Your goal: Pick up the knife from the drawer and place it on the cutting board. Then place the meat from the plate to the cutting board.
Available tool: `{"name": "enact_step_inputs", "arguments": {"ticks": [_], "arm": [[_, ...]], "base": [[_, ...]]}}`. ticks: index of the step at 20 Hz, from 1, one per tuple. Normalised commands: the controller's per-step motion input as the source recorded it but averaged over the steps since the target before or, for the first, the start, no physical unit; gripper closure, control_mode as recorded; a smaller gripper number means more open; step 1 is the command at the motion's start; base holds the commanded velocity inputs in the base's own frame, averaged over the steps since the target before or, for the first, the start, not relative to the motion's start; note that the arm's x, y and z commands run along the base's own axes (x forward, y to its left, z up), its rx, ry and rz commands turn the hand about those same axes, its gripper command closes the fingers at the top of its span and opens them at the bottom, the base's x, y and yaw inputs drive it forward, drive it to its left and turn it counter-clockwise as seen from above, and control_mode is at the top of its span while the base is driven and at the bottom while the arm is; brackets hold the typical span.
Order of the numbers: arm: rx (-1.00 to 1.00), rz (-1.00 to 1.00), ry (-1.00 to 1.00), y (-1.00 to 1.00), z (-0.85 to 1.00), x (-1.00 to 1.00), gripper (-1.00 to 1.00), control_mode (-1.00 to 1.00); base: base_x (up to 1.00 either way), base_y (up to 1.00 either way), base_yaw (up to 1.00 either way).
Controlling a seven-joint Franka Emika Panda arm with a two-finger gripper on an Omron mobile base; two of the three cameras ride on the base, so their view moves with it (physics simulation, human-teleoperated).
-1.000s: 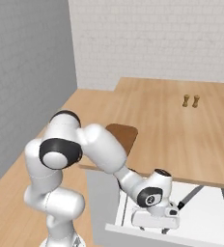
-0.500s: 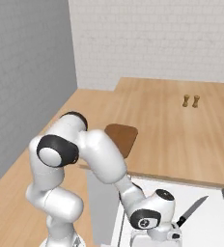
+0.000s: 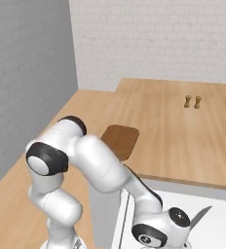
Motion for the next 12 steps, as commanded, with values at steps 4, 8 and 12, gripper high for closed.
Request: {"name": "enact_step_inputs", "arguments": {"ticks": [4,8,12], "arm": [[0.0,0.0,0.0,-0.27,0.82,0.58,-1.0,-1.0],[0.01,0.0,0.0,-0.31,0.63,0.83,-1.0,-1.0],[0.0,-0.02,0.03,-0.04,-0.06,0.93,-1.0,-1.0]], "base": [[0.0,0.0,0.0],[0.0,0.0,0.0],[0.0,0.0,0.0]]}}
